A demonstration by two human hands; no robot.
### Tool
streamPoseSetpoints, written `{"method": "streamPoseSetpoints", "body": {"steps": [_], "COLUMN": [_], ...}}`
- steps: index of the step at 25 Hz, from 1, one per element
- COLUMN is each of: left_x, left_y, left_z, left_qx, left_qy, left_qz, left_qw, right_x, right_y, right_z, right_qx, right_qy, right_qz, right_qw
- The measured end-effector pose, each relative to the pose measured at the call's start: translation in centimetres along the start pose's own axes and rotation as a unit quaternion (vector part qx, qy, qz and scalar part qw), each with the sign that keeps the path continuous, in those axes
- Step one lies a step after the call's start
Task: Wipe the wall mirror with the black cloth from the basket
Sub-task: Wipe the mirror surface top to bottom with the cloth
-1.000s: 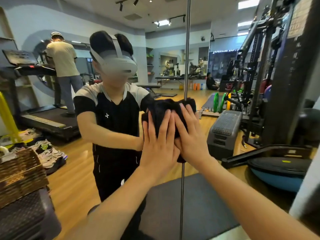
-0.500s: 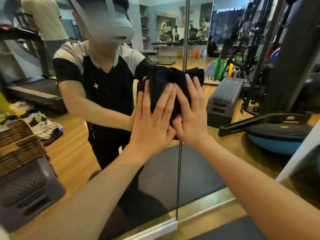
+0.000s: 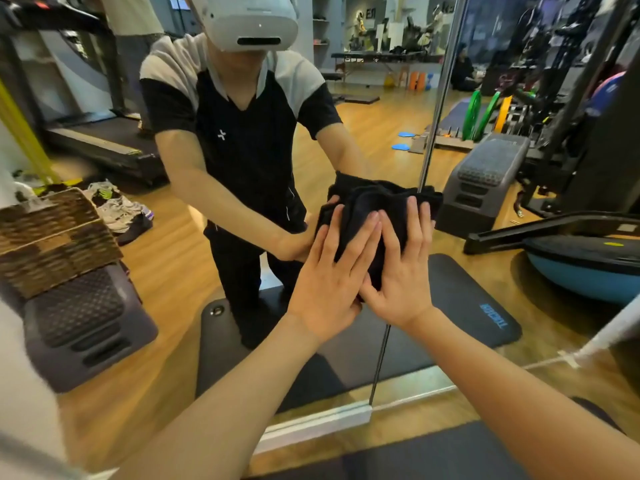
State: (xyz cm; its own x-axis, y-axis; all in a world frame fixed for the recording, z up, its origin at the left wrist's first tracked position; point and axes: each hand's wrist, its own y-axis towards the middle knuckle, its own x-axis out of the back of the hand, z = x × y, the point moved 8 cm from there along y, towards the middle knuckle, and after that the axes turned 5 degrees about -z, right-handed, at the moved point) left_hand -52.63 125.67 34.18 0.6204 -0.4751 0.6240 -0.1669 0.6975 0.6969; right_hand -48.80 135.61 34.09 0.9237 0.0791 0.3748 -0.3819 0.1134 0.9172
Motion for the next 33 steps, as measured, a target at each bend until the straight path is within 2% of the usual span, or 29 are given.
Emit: {"method": "streamPoseSetpoints", "body": {"steps": [7, 13, 15, 17, 26, 33], "left_x": [1.9, 4.3, 4.4, 4.4, 9.6, 13.4], "left_y": [-3.5, -9.7, -12.1, -14.9, -26.5, -35.5], "left_z": [5.3, 12.6, 15.2, 18.1, 31.3, 41.8], "left_qx": [-0.001, 0.021, 0.029, 0.035, 0.097, 0.146], "left_qy": [0.041, -0.033, -0.040, 0.001, 0.087, 0.205], "left_qz": [0.000, -0.035, -0.015, 0.028, 0.028, 0.081], "left_qw": [0.999, 0.999, 0.999, 0.999, 0.991, 0.964], "right_x": [-2.6, -6.6, -8.0, -9.7, -17.2, -22.3], "right_y": [0.6, 0.9, 0.8, 0.6, 0.4, 0.3], "right_z": [5.8, 14.6, 17.8, 21.4, 38.0, 51.2], "right_qx": [0.010, 0.030, 0.033, 0.036, 0.072, 0.133], "right_qy": [0.007, 0.034, 0.032, 0.031, 0.034, 0.042], "right_qz": [0.013, 0.001, 0.004, 0.013, 0.083, 0.098], "right_qw": [1.000, 0.999, 0.999, 0.999, 0.993, 0.985]}}
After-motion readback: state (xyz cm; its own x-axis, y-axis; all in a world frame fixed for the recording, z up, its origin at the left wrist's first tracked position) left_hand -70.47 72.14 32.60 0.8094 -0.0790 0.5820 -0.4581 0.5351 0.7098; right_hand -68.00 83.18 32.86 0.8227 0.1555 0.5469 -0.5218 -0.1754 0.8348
